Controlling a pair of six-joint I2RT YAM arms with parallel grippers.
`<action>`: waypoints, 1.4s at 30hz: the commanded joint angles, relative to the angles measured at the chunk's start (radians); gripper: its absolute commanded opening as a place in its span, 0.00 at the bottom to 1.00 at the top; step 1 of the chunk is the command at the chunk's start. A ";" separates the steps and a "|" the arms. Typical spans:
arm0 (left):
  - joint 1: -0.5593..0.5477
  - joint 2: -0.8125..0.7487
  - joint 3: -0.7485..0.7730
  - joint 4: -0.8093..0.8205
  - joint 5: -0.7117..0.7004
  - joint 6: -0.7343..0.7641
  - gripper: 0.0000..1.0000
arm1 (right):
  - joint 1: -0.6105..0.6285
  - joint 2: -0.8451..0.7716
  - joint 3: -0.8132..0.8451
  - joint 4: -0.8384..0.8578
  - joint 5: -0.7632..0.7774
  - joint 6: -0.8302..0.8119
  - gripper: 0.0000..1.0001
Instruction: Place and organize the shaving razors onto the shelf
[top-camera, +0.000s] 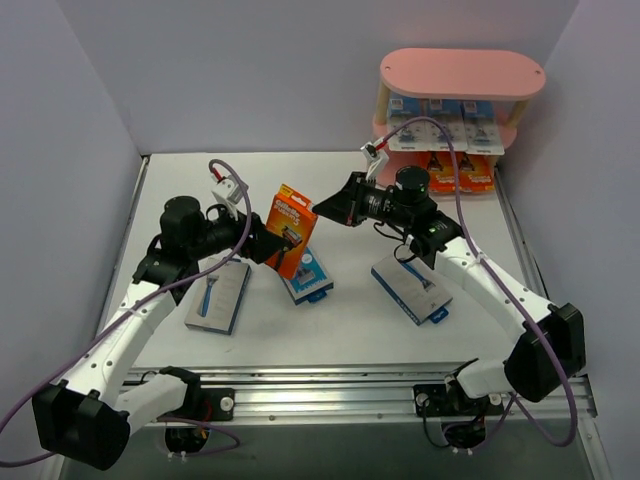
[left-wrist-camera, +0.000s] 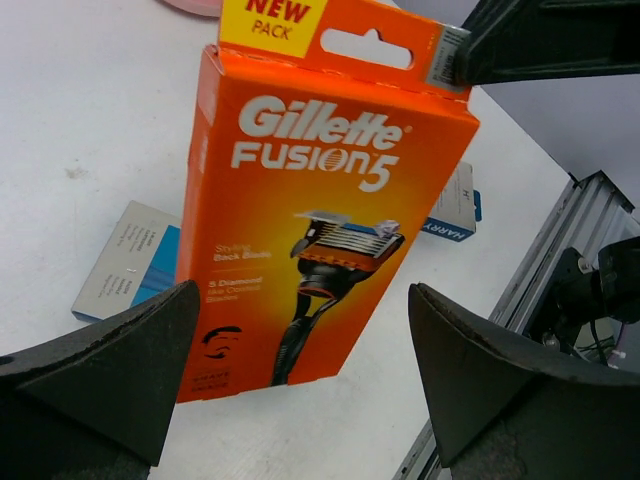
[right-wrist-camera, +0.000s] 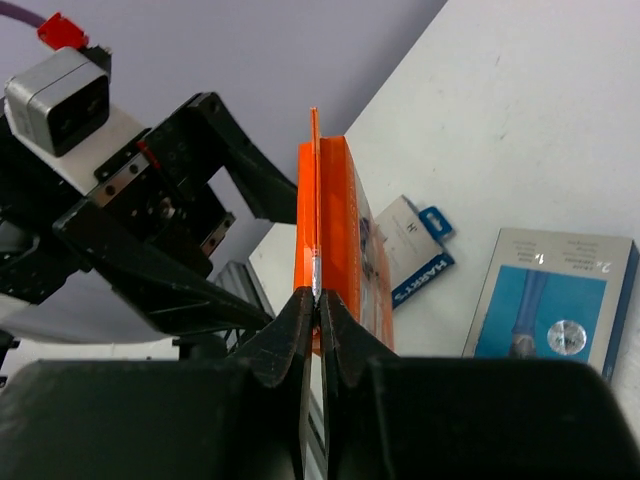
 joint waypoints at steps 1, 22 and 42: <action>-0.007 -0.038 -0.031 0.108 0.068 0.053 0.94 | -0.014 -0.092 0.063 -0.088 -0.111 -0.050 0.00; -0.013 -0.020 -0.091 0.339 0.428 -0.034 0.94 | -0.034 -0.223 -0.001 -0.057 -0.295 -0.102 0.00; -0.021 0.042 -0.043 0.329 0.585 -0.048 0.21 | -0.142 -0.251 -0.062 -0.116 -0.237 -0.186 0.31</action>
